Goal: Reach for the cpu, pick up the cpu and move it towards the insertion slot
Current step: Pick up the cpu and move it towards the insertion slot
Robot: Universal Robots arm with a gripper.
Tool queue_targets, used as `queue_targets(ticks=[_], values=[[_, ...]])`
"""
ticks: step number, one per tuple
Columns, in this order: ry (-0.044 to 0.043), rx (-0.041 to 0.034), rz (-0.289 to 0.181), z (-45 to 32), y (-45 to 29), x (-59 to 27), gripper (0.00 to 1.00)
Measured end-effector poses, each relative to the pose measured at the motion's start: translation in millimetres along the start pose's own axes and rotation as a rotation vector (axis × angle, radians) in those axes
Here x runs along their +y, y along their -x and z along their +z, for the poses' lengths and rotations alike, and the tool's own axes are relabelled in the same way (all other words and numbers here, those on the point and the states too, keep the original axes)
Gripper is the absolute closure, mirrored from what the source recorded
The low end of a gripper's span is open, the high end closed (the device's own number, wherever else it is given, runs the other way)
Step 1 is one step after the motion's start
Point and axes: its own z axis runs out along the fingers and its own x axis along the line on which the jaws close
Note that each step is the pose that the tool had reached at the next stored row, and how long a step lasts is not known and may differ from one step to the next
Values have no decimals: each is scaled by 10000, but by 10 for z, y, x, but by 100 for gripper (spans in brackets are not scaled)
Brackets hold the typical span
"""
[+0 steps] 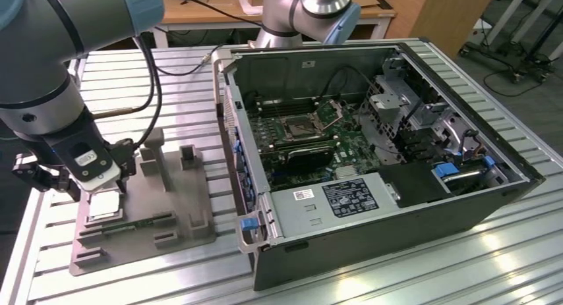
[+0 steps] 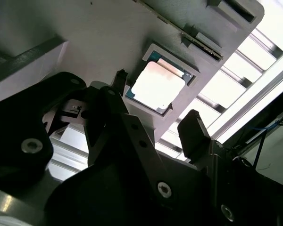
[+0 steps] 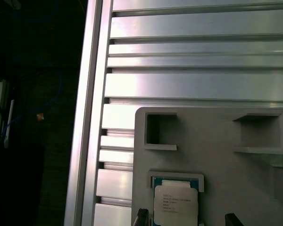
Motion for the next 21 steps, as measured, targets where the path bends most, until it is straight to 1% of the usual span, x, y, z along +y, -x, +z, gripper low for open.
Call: queue_targets(ticks=[6,10,16,19,21], values=[[0,1,0,15,-1,-1,29],[2,0,0,43,-17,-1,29],[3,-1,0,146,-71,-4,29],[3,0,9,199,-76,-7,29],[3,-6,108,236,-76,-9,29]])
